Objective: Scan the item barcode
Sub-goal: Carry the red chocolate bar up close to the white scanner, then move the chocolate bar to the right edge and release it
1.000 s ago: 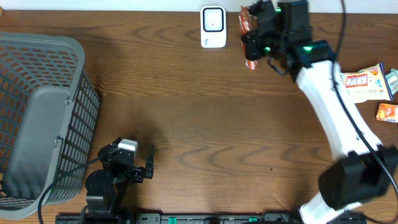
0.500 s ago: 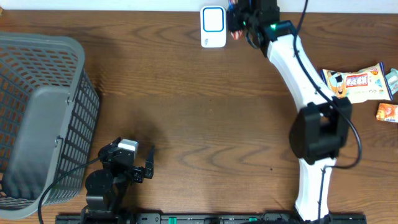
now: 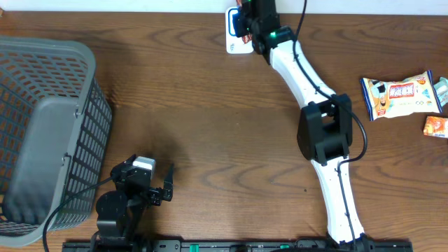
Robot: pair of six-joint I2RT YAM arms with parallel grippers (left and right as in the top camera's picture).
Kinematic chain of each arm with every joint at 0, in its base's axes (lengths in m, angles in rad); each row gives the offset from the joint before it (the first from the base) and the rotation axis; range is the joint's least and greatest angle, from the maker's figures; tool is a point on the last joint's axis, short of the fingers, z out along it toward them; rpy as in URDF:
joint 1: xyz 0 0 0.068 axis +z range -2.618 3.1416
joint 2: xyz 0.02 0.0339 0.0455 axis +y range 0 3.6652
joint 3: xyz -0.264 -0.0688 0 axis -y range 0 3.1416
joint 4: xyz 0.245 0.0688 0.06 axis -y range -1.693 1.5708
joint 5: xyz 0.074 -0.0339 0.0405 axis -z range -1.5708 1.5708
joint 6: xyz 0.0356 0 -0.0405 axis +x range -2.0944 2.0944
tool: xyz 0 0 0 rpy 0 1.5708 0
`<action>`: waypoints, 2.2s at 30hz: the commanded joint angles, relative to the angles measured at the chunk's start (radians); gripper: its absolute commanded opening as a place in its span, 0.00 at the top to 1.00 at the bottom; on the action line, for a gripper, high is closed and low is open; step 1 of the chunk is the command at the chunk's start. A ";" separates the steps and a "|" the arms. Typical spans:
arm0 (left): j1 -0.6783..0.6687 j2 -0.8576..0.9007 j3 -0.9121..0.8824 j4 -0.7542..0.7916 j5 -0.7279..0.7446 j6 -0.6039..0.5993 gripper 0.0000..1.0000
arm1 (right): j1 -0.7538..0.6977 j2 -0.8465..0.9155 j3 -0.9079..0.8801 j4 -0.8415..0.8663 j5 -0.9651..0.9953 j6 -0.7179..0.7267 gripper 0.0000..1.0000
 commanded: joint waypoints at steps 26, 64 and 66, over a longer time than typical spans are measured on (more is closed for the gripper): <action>-0.002 -0.005 -0.013 -0.020 -0.003 0.014 0.02 | -0.158 -0.204 0.448 -1.271 0.496 0.411 0.99; -0.002 -0.005 -0.013 -0.020 -0.003 0.014 0.02 | -0.762 -0.210 -0.460 -0.748 0.400 0.383 0.99; -0.002 -0.005 -0.013 -0.020 -0.003 0.014 0.02 | -0.751 -0.214 -0.446 -0.716 0.389 0.384 0.97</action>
